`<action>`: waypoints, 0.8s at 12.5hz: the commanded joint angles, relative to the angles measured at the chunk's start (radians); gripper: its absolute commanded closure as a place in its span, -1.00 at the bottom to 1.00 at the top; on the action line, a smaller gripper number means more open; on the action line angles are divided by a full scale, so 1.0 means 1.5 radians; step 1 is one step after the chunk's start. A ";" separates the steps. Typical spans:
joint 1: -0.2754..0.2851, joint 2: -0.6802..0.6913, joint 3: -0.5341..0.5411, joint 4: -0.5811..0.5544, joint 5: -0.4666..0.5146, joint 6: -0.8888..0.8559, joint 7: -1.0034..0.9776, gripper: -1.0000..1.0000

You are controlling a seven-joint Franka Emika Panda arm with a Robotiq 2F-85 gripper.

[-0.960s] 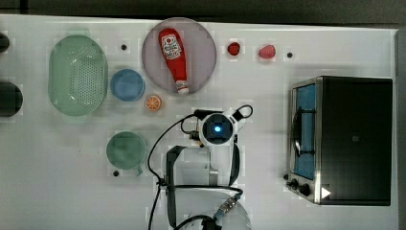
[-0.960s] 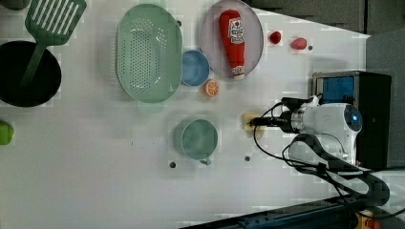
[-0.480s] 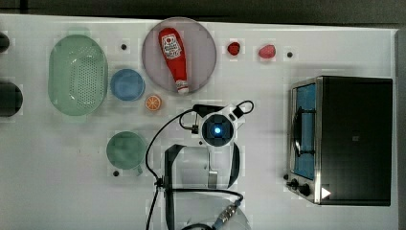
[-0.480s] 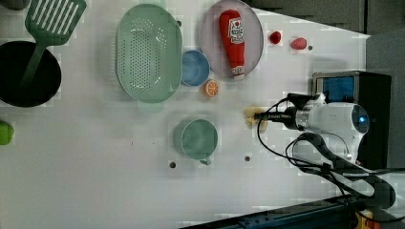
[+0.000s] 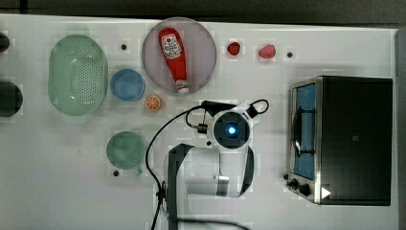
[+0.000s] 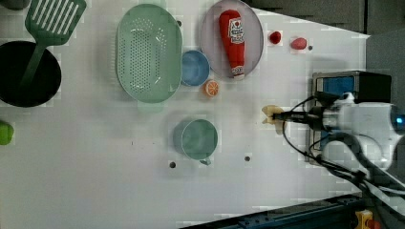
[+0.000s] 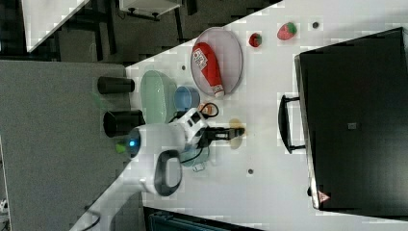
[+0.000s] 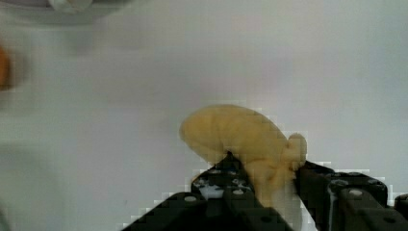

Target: Pick Banana and place it in mug.

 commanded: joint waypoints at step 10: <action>0.025 -0.273 0.029 0.238 -0.007 -0.553 0.083 0.38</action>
